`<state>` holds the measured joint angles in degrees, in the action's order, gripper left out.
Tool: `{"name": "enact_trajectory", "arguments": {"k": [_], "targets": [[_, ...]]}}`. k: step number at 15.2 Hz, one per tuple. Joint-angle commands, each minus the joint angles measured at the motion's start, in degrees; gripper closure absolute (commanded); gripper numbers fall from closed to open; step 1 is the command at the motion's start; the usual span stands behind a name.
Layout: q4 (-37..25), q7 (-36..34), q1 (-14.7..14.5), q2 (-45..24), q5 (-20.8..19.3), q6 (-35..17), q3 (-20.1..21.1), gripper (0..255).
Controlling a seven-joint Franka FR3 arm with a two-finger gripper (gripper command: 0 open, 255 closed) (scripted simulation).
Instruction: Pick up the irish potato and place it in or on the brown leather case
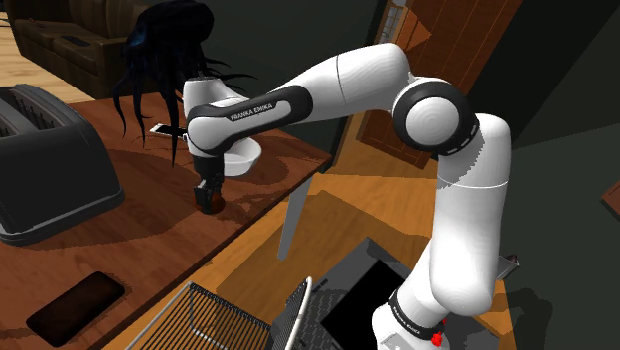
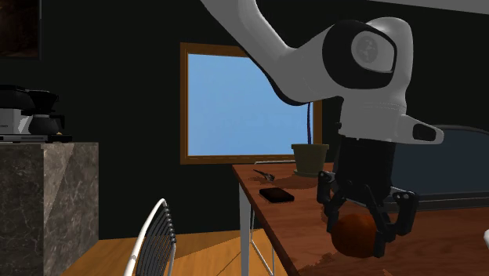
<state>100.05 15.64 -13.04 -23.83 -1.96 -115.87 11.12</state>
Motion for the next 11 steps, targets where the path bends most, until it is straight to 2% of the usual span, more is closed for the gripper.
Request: {"name": "enact_trajectory", "arguments": {"k": [1, 11], "targets": [[0.0, 0.0, 0.0, 0.0, 0.0, 0.0, 0.0, 255], [-2.7, 0.1, 0.2, 2.5, 0.5, 5.2, 0.2, 255]]}}
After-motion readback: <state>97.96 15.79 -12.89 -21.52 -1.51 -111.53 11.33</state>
